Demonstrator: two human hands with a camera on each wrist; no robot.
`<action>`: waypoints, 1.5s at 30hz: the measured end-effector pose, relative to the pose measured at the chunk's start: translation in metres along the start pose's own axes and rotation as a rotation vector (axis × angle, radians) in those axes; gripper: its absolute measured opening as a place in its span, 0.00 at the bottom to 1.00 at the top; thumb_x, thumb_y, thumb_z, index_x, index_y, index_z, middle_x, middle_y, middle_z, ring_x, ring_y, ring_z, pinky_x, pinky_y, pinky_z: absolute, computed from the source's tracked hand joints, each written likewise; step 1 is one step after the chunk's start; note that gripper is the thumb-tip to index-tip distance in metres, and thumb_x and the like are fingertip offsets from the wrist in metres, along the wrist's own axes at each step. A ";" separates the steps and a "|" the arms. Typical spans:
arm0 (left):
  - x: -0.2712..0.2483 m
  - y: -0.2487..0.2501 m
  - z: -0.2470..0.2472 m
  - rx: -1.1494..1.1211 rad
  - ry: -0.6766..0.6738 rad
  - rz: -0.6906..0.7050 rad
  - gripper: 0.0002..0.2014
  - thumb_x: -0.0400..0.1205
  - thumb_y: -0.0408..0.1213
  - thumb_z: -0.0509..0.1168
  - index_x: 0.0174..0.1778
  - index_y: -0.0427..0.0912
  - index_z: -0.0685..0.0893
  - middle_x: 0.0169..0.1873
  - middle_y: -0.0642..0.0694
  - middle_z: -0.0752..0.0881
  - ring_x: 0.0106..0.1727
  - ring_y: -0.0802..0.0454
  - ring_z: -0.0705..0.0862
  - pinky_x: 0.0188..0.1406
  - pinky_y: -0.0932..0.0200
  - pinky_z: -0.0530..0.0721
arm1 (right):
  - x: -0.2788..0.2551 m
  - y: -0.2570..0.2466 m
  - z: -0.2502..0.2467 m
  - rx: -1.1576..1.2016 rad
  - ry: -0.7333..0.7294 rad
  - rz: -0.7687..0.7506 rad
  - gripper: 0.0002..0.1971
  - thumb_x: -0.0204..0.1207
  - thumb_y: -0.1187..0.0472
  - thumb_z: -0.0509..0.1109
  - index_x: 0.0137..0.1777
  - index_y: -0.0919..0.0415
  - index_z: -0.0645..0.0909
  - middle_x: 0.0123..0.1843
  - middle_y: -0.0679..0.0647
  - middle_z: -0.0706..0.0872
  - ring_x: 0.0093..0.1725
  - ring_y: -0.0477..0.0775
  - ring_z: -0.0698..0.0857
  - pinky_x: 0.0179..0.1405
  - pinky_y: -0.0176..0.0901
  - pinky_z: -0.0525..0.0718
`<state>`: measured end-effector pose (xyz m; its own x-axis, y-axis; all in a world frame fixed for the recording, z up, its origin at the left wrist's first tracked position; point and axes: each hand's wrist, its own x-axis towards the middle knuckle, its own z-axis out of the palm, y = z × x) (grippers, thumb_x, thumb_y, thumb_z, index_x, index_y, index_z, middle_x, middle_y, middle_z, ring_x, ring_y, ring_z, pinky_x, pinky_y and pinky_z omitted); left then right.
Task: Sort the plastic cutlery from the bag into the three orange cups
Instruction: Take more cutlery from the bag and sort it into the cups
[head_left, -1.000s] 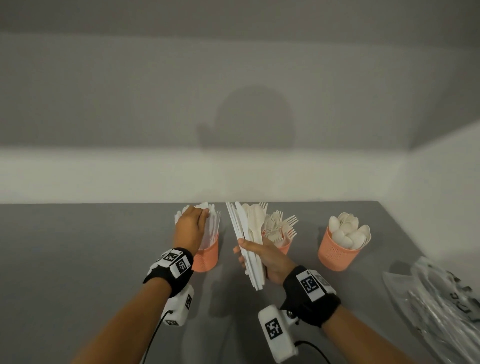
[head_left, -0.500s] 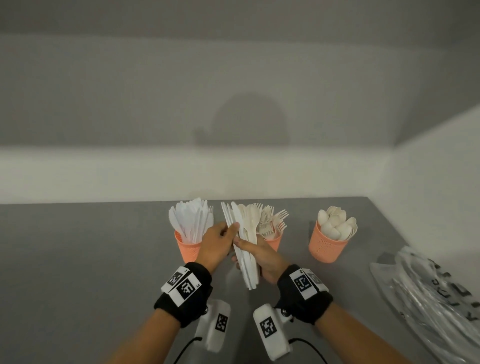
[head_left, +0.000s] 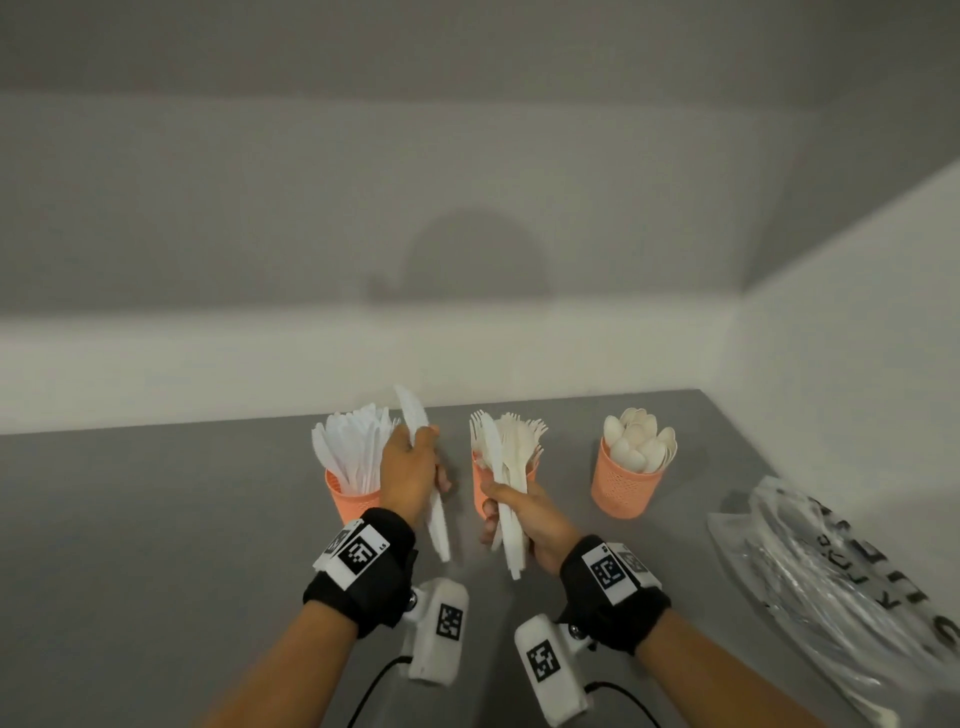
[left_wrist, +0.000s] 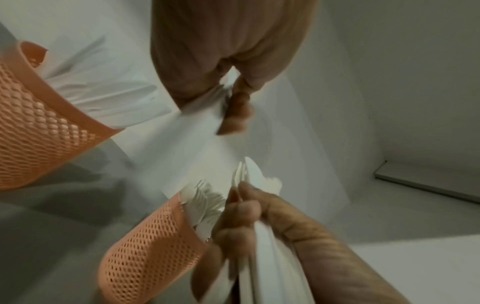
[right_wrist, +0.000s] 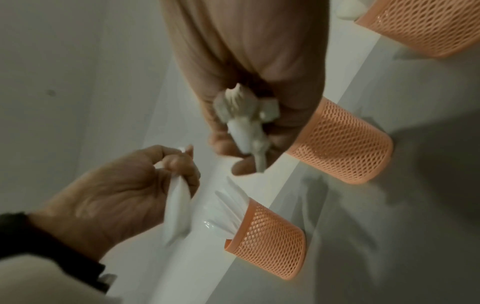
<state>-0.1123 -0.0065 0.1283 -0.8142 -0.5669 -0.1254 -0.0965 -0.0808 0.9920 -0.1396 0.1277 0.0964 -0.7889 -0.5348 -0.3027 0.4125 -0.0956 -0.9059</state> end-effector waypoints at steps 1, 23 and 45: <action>-0.002 0.001 0.001 0.036 -0.038 -0.009 0.05 0.83 0.34 0.57 0.43 0.38 0.73 0.09 0.53 0.70 0.12 0.57 0.68 0.19 0.62 0.69 | 0.000 0.000 -0.002 -0.005 0.013 -0.001 0.05 0.80 0.65 0.64 0.43 0.59 0.76 0.26 0.52 0.75 0.19 0.45 0.74 0.24 0.39 0.78; -0.006 -0.009 0.005 0.016 -0.048 -0.069 0.17 0.85 0.32 0.51 0.29 0.39 0.71 0.23 0.43 0.72 0.21 0.52 0.71 0.21 0.62 0.72 | 0.005 0.006 0.003 -0.135 -0.020 -0.046 0.08 0.81 0.57 0.63 0.50 0.62 0.78 0.32 0.55 0.84 0.27 0.48 0.83 0.26 0.36 0.82; 0.085 -0.015 -0.065 0.119 0.301 0.323 0.15 0.79 0.42 0.68 0.30 0.37 0.77 0.24 0.44 0.79 0.27 0.51 0.78 0.33 0.65 0.78 | 0.042 -0.004 0.006 -0.164 -0.042 -0.001 0.17 0.80 0.54 0.66 0.30 0.55 0.68 0.16 0.46 0.65 0.16 0.43 0.63 0.17 0.35 0.66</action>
<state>-0.1429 -0.1069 0.1022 -0.6124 -0.7620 0.2106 0.0561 0.2239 0.9730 -0.1718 0.1001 0.0892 -0.7680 -0.5699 -0.2921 0.3292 0.0398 -0.9434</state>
